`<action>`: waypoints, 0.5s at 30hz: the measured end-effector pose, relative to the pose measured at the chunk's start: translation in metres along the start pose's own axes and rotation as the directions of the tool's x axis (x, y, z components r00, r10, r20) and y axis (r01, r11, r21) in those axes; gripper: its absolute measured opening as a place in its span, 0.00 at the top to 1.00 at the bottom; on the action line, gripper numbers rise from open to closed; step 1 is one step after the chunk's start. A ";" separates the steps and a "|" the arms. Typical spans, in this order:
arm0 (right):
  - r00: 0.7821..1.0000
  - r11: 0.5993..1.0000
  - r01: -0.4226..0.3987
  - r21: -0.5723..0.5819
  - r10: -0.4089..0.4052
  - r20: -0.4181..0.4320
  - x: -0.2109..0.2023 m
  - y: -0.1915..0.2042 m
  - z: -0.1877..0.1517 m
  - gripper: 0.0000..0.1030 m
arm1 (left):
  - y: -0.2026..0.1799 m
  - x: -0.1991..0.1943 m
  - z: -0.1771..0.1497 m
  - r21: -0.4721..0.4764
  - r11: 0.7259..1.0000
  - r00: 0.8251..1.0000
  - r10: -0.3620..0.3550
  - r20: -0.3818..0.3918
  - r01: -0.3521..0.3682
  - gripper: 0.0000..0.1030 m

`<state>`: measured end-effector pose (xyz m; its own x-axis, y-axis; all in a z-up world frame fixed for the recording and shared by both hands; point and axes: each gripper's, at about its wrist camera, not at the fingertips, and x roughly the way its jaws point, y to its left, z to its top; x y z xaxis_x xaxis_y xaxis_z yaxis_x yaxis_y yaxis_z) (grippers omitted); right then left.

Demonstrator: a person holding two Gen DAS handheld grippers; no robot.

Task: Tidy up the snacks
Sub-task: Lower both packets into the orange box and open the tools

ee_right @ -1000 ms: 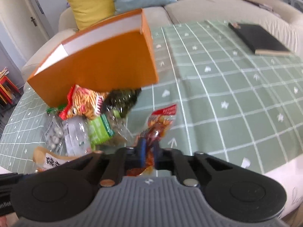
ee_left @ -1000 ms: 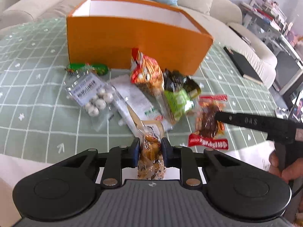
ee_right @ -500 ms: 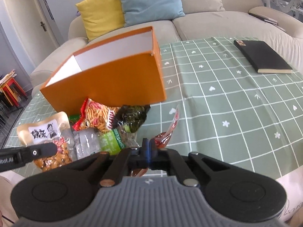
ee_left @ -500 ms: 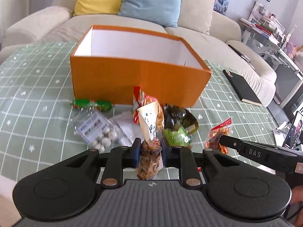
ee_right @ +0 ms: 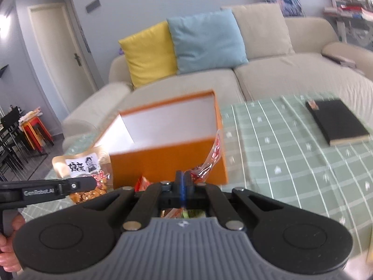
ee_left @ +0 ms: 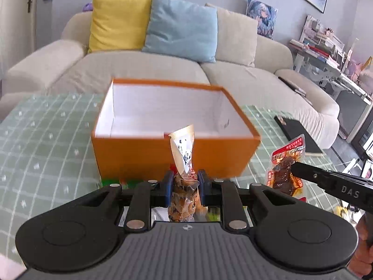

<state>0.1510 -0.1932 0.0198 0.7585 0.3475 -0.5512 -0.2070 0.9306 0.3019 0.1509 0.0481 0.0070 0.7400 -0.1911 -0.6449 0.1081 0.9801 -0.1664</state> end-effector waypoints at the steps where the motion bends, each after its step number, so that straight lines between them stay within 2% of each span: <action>1: 1.000 1.000 -0.006 -0.010 0.006 0.011 0.001 0.002 0.006 1.00 | 0.000 0.000 0.005 0.004 1.000 1.000 0.001 0.010 -0.001 0.77; 8: 0.995 0.993 -0.055 -0.107 0.063 0.072 0.017 0.026 0.052 1.00 | 0.006 0.005 0.047 0.025 0.999 0.997 0.034 0.073 -0.035 0.77; 15: 0.992 0.984 -0.066 -0.168 0.083 0.095 0.062 0.042 0.095 1.00 | 0.020 0.027 0.081 0.024 0.996 0.993 0.084 0.088 -0.086 0.77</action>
<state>0.2485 -0.1434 0.0723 0.7941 0.4111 -0.4477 -0.3576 0.9116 0.2027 0.2263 0.0665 0.0466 0.8021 -0.1029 -0.5882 0.0601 0.9940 -0.0919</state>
